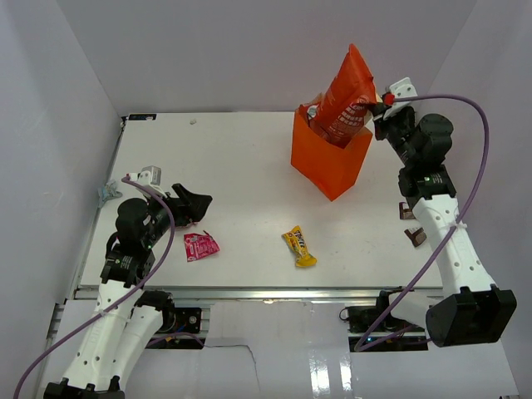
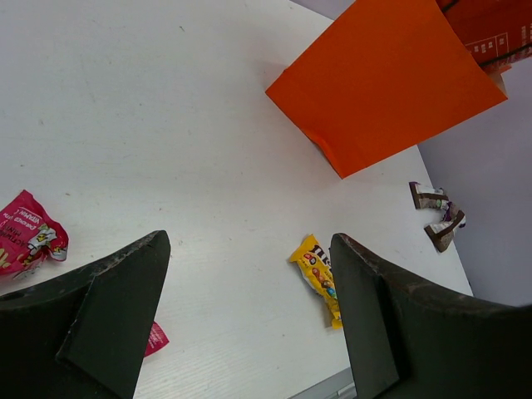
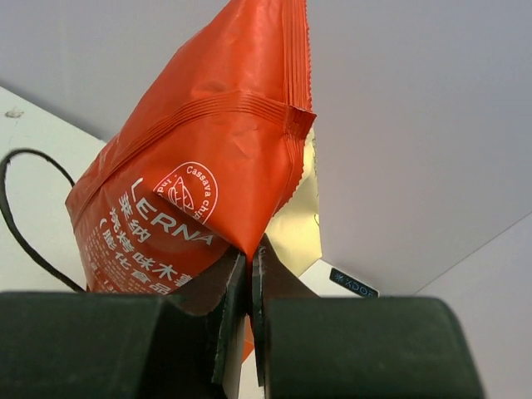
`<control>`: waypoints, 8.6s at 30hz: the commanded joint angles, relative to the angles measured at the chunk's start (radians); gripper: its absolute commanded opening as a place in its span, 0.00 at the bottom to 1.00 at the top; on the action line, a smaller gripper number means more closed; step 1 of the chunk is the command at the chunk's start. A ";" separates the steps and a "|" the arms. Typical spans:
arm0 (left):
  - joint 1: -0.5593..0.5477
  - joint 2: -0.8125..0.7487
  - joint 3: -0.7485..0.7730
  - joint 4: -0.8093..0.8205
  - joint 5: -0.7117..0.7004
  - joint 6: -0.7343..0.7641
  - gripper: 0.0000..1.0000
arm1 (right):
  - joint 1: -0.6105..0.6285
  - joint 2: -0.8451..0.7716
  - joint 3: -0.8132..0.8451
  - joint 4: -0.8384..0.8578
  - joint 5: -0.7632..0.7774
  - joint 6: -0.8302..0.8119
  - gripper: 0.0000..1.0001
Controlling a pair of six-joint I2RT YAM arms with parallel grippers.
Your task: Place the snacks into the paper bag
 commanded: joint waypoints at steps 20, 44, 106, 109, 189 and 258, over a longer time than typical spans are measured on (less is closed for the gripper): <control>-0.005 0.014 -0.011 -0.014 -0.014 -0.019 0.95 | -0.005 -0.075 -0.030 -0.008 -0.198 -0.083 0.84; -0.003 0.088 0.072 -0.505 -0.333 -0.411 0.98 | 0.229 -0.162 -0.381 -0.818 -0.236 -0.101 0.90; -0.005 0.131 0.047 -0.354 -0.396 -0.297 0.95 | 0.101 0.108 0.511 -0.519 -0.456 0.026 0.08; -0.003 0.116 0.041 -0.309 -0.355 -0.260 0.97 | 0.041 0.174 0.590 -0.476 -0.423 0.085 0.08; -0.113 0.766 0.142 0.426 0.354 -0.244 0.00 | 0.409 0.129 -0.013 -0.688 -0.371 0.232 0.71; -0.232 0.335 0.060 -0.365 -0.482 -0.628 0.95 | -0.070 0.237 0.355 -0.547 -0.191 0.010 0.61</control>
